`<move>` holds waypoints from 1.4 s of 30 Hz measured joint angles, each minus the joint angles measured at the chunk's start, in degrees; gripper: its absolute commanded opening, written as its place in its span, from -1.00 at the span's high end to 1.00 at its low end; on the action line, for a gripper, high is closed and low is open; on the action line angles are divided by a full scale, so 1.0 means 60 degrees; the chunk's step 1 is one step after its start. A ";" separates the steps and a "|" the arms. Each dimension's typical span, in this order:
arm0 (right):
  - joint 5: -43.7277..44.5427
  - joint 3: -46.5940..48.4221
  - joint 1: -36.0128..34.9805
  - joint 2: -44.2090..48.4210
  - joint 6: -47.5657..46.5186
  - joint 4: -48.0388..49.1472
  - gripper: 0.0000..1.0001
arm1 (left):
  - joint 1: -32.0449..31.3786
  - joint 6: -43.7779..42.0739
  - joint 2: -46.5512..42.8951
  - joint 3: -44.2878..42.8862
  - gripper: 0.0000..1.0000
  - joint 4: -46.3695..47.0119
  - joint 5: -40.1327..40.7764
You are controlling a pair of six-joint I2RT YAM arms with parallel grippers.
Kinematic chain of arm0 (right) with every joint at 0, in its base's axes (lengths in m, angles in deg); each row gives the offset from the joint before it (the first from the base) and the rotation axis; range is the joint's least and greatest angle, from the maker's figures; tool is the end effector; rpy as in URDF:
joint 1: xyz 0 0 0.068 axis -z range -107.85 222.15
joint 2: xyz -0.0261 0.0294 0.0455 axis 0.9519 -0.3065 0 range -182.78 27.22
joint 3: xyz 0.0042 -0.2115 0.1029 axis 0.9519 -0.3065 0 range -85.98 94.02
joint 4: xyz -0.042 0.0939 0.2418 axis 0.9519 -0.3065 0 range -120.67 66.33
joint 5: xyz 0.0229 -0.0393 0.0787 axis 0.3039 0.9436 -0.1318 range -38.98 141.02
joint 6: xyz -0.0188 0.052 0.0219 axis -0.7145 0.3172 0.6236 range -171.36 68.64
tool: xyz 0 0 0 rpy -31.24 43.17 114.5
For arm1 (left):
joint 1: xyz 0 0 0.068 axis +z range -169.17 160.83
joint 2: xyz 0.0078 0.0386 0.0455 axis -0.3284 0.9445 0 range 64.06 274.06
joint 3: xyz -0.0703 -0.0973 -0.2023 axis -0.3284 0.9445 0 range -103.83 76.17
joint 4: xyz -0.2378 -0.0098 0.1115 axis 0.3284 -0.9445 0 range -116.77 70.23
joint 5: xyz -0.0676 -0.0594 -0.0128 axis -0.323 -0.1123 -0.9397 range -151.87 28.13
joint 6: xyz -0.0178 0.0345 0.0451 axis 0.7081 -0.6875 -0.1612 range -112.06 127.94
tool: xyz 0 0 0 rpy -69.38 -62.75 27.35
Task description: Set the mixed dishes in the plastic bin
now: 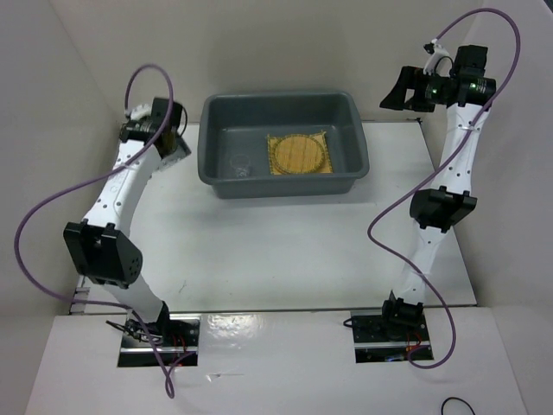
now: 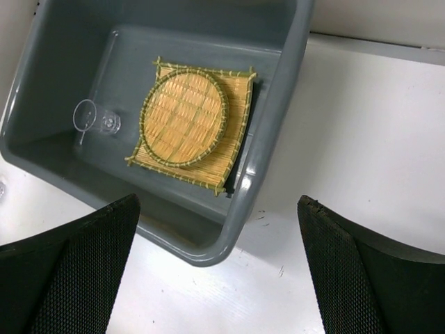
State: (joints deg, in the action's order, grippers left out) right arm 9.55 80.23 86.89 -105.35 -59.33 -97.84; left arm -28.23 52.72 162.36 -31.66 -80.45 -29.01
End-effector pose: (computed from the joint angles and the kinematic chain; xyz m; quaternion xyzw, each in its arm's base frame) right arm 0.4185 -0.0804 0.3963 -0.0978 0.8567 0.2382 0.4469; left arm 0.3543 -0.0325 0.3500 -0.3670 0.8321 0.0934 0.4052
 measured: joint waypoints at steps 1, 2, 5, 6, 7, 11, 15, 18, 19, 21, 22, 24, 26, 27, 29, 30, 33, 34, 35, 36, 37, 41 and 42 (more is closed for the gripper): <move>0.0000 0.0004 -0.0011 -0.0018 0.0000 0.0004 -0.96 | 0.0189 0.0317 -0.0346 0.1115 -1.00 0.0204 0.0015; 0.0000 0.0000 -0.0015 -0.0047 0.0000 0.0000 -0.96 | 0.0390 0.0674 -0.0586 0.2113 -1.00 0.0244 -0.0018; -0.0062 0.0000 -0.0051 -0.0142 0.0000 0.0000 -0.96 | 0.1140 0.1643 -0.0871 0.4095 -1.00 0.0324 -0.0106; -0.0069 0.0004 -0.0058 -0.0171 0.0000 0.0000 -0.96 | 0.1348 0.1876 -0.0896 0.4499 -1.00 0.0284 -0.0117; -0.0076 0.0000 -0.0069 -0.0200 0.0004 0.0000 -0.96 | 0.1610 0.2084 -0.0922 0.4841 -1.00 0.0302 -0.0117; -0.0120 -0.0004 -0.0120 -0.0270 0.0004 0.0000 -0.96 | 0.2302 0.2430 -0.1158 0.5697 -1.00 0.0459 -0.0259; -0.0131 -0.0025 -0.0226 -0.0280 0.0004 0.0000 -0.96 | 0.2987 0.2535 -0.1348 0.6313 -1.00 0.0834 -0.0470; -0.0124 -0.0033 -0.0361 -0.0288 0.0004 0.0004 -0.96 | 0.3552 0.2492 -0.1348 0.6914 -1.00 0.1147 -0.0586; -0.0124 -0.0055 -0.0408 -0.0288 0.0004 0.0004 -0.96 | 0.3719 0.2463 -0.1351 0.7114 -1.00 0.1242 -0.0634; -0.0117 -0.0142 -0.0495 -0.0288 0.0004 0.0000 -0.96 | 0.4022 0.2302 -0.1373 0.7563 -1.00 0.1515 -0.0772; -0.0106 -0.0175 -0.0539 -0.0288 0.0004 0.0000 -0.96 | 0.4135 0.2248 -0.1381 0.7756 -1.00 0.1625 -0.0823; -0.0084 -0.0280 -0.0608 -0.0288 0.0004 -0.0004 -0.96 | 0.4269 0.2055 -0.1381 0.8011 -1.00 0.1807 -0.0947; -0.0044 -0.0342 -0.0645 -0.0288 0.0000 -0.0004 -0.96 | 0.4346 0.1865 -0.1366 0.8138 -1.00 0.2029 -0.1020; -0.0018 -0.0350 -0.0674 -0.0288 0.0004 0.0000 -0.96 | 0.4357 0.1763 -0.1344 0.8185 -1.00 0.2175 -0.1045; 0.0018 -0.0382 -0.0685 -0.0288 0.0004 0.0000 -0.96 | 0.4371 0.1552 -0.1188 0.8185 -1.00 0.2408 -0.1115; 0.0022 -0.0386 -0.0692 -0.0288 0.0004 -0.0004 -0.96 | 0.4371 0.1464 -0.1064 0.8185 -0.94 0.2554 -0.1177; 0.0066 -0.0448 -0.0696 -0.0284 0.0004 0.0000 -0.96 | 0.4371 0.1253 -0.0681 0.8164 0.00 0.2834 -0.1450; 0.0080 -0.0455 -0.0696 -0.0284 0.0004 0.0000 -0.96 | 0.4371 0.1137 -0.0594 0.8123 0.41 0.2878 -0.1548; 0.0091 -0.0455 -0.0696 -0.0284 0.0004 0.0000 -0.96 | 0.4371 0.1035 -0.0568 0.8032 0.81 0.2856 -0.1650; 0.0095 -0.0455 -0.0696 -0.0284 0.0004 0.0000 -0.96 | 0.4371 0.0929 -0.0557 0.7836 1.00 0.2801 -0.1778; 0.0095 -0.0455 -0.0696 -0.0284 0.0004 0.0000 -0.96 | 0.4371 0.0911 -0.0561 0.7635 1.00 0.2769 -0.1865; 0.0098 -0.0455 -0.0696 -0.0280 0.0004 0.0000 -0.96 | 0.4371 0.0805 -0.0579 0.6135 1.00 0.2896 -0.2397; 0.0098 -0.0455 -0.0696 -0.0277 0.0004 0.0000 -0.96 | 0.4371 0.0834 -0.0612 0.5676 1.00 0.2991 -0.2546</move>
State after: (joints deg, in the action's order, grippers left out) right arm 10.14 77.50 82.72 -107.01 -59.31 -97.84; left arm -2.00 57.72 158.69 2.39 -62.51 -44.29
